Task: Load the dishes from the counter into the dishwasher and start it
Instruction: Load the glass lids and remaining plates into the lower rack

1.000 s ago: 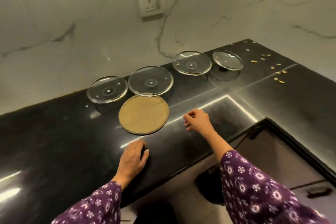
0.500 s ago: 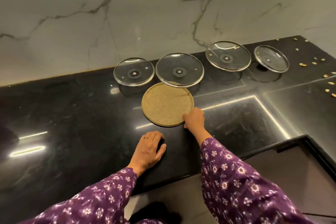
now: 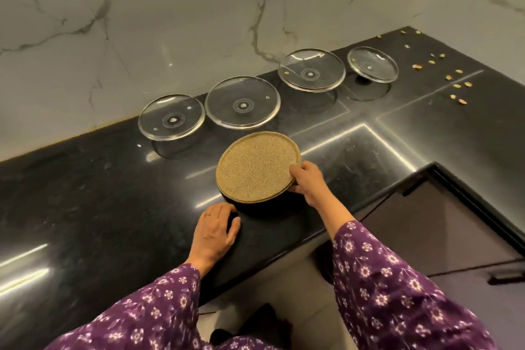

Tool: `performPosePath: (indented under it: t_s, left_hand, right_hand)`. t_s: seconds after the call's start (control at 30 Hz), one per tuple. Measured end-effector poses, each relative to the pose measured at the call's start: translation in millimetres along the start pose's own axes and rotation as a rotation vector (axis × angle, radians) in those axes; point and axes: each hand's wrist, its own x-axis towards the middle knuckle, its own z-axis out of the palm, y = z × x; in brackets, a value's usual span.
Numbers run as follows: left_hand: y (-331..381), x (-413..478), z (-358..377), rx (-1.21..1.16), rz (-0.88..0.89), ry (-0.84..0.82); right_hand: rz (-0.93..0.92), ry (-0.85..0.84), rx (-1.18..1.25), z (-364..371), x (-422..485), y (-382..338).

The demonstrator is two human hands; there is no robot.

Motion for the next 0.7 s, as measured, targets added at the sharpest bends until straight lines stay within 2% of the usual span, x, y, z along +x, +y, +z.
performPosePath:
  t_s: [0.1,0.23,0.37,0.5,0.7]
  left_hand:
    - [5.0,-1.6,-1.0,-0.021,0.033,0.036]
    - [41.3,0.0,5.5,-0.094,0.069,0.080]
    - [120.9,6.1,36.7,-0.217,0.236,-0.061]
    - [212.8,-3.6,71.6,-0.319,0.449,-0.226]
    - [343.5,-69.3,118.2,-0.381,0.763,-0.477]
  right_hand:
    - [-0.087,0.063,0.090,-45.1,-23.8,9.9]
    - [-0.220,0.229,0.060,-122.4,-67.8,32.3]
    - [-0.269,0.425,0.128,-214.0,-138.4,74.1]
    - [-0.275,0.761,0.150,-282.4,-220.2,125.2]
    - [-0.129,1.165,0.096,-355.3,-355.5,236.7]
